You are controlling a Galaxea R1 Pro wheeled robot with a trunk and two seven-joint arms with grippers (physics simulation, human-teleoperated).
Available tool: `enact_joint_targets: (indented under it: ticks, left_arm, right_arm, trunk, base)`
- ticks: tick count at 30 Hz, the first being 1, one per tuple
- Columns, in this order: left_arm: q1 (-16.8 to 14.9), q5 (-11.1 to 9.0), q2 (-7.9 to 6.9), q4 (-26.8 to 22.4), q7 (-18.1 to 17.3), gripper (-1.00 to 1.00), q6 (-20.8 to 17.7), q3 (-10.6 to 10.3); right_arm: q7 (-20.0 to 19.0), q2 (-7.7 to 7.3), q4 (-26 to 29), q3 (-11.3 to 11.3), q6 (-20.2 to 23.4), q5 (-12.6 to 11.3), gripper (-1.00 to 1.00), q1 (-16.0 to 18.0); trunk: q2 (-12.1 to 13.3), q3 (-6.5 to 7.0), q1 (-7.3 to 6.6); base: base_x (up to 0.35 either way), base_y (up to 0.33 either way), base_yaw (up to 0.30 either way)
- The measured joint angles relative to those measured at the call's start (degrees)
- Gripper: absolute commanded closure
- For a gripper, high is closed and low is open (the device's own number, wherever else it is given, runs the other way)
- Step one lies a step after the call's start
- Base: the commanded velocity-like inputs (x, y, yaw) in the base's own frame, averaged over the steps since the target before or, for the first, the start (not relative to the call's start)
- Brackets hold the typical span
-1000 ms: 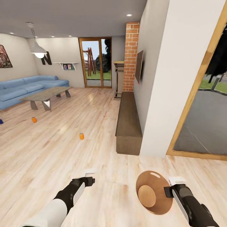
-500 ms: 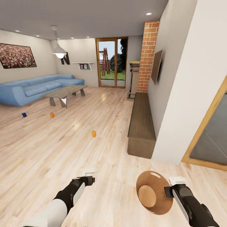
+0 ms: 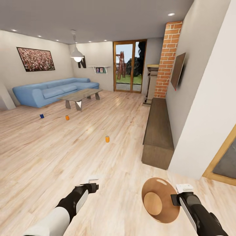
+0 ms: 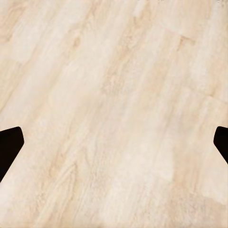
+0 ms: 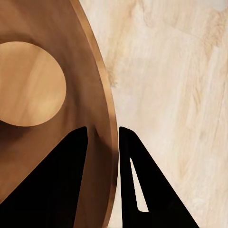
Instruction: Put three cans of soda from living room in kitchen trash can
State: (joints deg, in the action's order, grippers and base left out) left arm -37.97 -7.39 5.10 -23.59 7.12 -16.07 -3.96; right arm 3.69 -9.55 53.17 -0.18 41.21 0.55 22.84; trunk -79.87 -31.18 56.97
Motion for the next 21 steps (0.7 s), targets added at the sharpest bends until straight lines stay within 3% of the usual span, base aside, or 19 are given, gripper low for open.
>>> enact_joint_targets:
  ticks: [21]
  left_arm:
    - [0.0,0.0,0.0,0.0,0.0,-1.0,0.1,0.0]
  right_arm:
    - [-0.2,-0.06,-0.2,-0.1,-1.2,-0.1,1.0,0.0]
  trunk:
    - [0.0,0.69,0.0]
  base:
    - [0.0,0.0,0.007]
